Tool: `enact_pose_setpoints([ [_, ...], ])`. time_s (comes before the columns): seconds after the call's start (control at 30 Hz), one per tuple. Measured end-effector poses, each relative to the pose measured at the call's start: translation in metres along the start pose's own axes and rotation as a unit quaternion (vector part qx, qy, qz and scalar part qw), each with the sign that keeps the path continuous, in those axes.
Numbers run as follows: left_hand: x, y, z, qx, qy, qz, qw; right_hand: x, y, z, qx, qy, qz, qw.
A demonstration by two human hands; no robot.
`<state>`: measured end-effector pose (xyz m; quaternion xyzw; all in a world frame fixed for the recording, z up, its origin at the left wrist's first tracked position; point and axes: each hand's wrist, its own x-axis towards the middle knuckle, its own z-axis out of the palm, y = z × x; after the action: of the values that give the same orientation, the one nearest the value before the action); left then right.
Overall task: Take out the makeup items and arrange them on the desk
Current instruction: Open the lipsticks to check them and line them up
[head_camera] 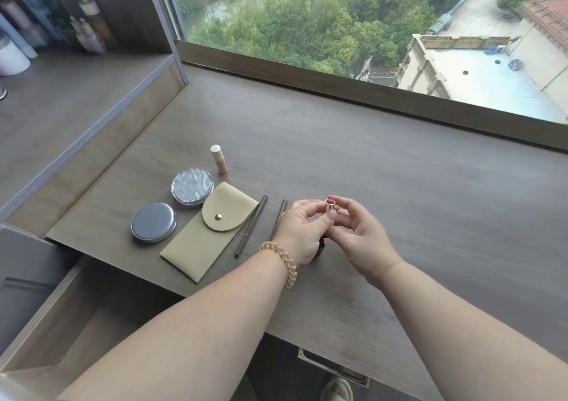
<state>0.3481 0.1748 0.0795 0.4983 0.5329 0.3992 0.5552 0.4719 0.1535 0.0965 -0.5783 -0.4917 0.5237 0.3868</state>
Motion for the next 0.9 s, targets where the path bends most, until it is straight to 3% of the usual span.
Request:
enact_pose_setpoints([
  [0.13, 0.0, -0.001, -0.002, 0.014, -0.019, -0.002, 1.0, 0.0, 0.0, -0.005, -0.017, -0.037, 0.001, 0.999],
  [0.27, 0.003, -0.004, -0.001, 0.037, 0.002, -0.002, 0.999, 0.006, 0.003, -0.002, -0.165, 0.061, -0.044, 0.984],
  [0.5, 0.005, -0.004, -0.004, 0.081, -0.003, -0.015, 0.997, 0.01, 0.009, 0.0, -0.132, 0.065, -0.052, 0.988],
  [0.73, -0.001, 0.012, -0.015, 0.171, -0.015, -0.006, 0.985, 0.013, 0.024, -0.003, -0.149, 0.138, -0.063, 0.977],
  [0.9, 0.007, 0.014, -0.036, 0.177, 0.099, 0.008, 0.979, 0.013, 0.03, -0.003, -0.231, 0.164, -0.072, 0.956],
])
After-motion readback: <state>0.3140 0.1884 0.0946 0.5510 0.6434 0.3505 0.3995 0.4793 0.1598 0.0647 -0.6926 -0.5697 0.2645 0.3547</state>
